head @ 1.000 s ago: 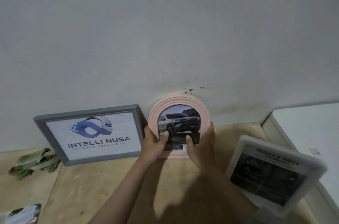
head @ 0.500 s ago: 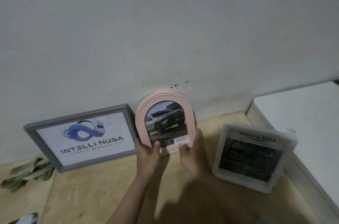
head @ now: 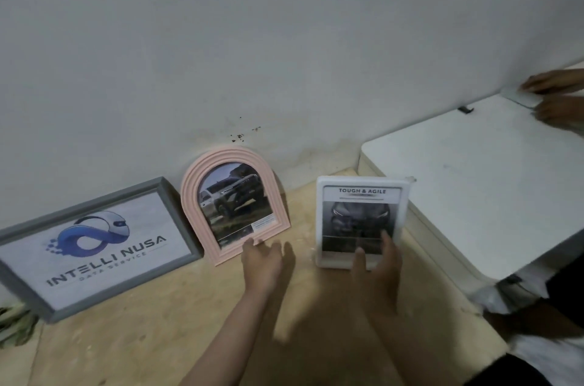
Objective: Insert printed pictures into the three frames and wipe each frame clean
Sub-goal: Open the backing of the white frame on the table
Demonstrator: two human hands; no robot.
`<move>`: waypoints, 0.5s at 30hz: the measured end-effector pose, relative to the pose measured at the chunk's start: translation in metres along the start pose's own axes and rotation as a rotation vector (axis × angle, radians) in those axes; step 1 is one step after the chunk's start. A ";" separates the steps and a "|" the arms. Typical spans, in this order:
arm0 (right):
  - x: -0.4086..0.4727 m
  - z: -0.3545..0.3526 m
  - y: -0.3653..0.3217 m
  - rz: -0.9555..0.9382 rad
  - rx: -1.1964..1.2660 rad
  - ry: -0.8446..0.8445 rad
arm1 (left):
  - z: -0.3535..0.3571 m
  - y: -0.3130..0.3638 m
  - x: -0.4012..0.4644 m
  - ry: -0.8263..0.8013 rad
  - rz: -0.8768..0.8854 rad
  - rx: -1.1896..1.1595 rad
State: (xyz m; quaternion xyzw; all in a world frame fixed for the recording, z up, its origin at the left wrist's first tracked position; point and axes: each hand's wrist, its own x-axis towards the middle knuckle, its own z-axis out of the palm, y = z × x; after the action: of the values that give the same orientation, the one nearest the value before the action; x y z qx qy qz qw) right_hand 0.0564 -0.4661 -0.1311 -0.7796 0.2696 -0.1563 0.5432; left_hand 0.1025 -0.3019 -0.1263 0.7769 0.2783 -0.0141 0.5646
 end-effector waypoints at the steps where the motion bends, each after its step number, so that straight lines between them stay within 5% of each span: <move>1: 0.008 -0.008 0.004 0.010 0.003 0.042 | 0.009 0.008 -0.008 -0.058 0.035 0.008; 7: 0.061 -0.027 0.024 0.097 -0.077 0.064 | 0.048 0.042 -0.027 -0.330 0.170 -0.010; 15: 0.063 -0.027 0.034 -0.137 -0.128 -0.007 | 0.059 0.051 -0.030 -0.387 0.224 -0.014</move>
State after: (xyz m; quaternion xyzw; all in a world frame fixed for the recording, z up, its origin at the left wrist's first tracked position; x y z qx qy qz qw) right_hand 0.0842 -0.5330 -0.1559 -0.8300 0.2231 -0.1726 0.4812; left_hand 0.1169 -0.3769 -0.0932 0.7819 0.0769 -0.0981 0.6108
